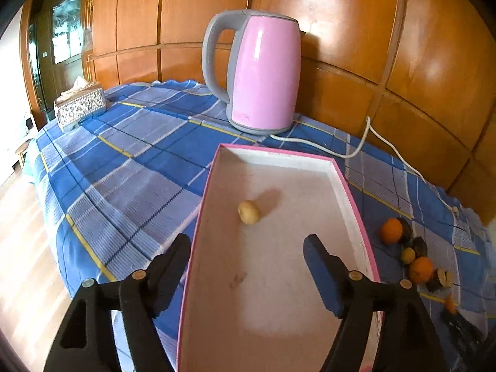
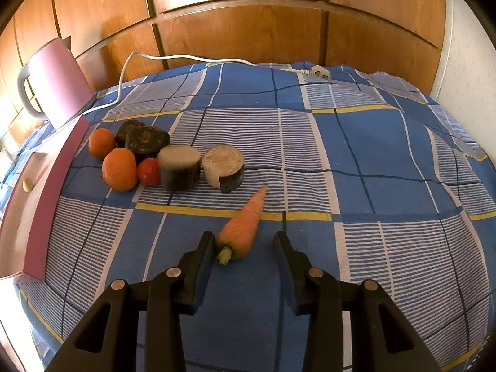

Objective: Organize fruits
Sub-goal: 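Grasp the carrot with the right gripper while the left gripper withdraws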

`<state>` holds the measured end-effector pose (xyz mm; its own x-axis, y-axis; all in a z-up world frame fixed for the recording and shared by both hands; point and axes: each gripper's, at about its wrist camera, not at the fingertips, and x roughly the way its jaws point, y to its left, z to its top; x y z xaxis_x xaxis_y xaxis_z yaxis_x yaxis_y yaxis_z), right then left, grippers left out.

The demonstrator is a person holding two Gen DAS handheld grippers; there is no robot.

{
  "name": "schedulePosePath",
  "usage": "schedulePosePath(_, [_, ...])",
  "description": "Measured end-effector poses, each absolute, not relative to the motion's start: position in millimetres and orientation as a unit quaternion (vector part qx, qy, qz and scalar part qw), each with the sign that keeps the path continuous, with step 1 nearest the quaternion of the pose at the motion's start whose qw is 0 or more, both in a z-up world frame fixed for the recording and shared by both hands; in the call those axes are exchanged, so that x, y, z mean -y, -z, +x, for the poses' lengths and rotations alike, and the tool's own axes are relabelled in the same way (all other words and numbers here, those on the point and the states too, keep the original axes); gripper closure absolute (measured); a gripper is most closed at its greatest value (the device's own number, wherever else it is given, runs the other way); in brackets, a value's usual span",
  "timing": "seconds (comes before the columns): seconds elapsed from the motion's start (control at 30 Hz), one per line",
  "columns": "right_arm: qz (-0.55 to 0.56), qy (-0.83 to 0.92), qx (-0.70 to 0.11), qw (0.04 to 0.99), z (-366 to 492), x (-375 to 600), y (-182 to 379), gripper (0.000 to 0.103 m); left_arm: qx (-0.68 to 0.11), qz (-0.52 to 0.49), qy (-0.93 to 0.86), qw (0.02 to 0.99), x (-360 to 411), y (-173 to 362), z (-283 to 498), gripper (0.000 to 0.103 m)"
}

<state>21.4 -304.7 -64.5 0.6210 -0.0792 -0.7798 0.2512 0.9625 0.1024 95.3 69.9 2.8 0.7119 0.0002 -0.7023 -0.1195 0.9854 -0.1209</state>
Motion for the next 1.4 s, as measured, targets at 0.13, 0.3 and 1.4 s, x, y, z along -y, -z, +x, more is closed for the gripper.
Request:
schedulePosePath(0.13, [0.112,0.092,-0.426,0.893,21.4,307.1,64.0,0.063,-0.376,-0.078,-0.031,0.923,-66.2,-1.8,81.8,0.022])
schedulePosePath(0.3, [0.127,0.092,-0.427,0.89,22.8,309.4,62.9,0.063,-0.381,-0.075,-0.03,0.921,-62.2,2.9,70.1,0.022])
schedulePosePath(1.4, [0.118,0.073,-0.426,0.894,11.9,302.7,61.2,0.081,-0.387,-0.071,-0.044,0.918,-60.2,21.8,31.2,0.008])
